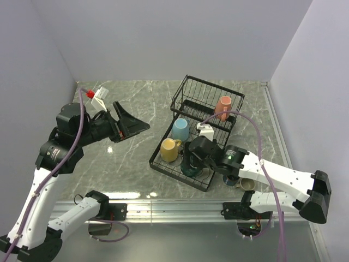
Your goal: Load the cups into the dish rack
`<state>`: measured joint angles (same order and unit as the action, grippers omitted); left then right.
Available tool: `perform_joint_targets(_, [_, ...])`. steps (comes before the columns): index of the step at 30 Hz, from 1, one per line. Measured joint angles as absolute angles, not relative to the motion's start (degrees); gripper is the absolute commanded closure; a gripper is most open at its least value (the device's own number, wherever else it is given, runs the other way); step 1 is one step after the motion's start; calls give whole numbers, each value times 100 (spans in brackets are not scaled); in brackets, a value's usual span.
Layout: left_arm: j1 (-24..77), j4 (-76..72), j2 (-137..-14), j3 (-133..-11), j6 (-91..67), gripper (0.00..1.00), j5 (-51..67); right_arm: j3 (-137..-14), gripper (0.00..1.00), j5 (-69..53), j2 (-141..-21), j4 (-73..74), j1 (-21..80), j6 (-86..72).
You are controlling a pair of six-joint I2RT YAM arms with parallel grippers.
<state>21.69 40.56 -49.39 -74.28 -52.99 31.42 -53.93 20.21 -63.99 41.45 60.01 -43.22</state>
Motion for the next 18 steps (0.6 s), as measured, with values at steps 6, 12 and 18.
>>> perform_joint_targets(6, [2169, 4244, -4899, -7437, -5258, 3, 3063, -5389, 100, 2176, -6753, 3824, 6060, -4342])
perform_joint_targets(12, [2169, 4368, -4895, -7511, -5212, 5, 3006, -5384, 100, 2246, -7286, 3642, 6182, -4427])
perform_joint_targets(18, [2169, 4462, -4877, -7524, -5172, 5, 3002, -5288, 100, 2290, -7544, 3592, 6272, -4556])
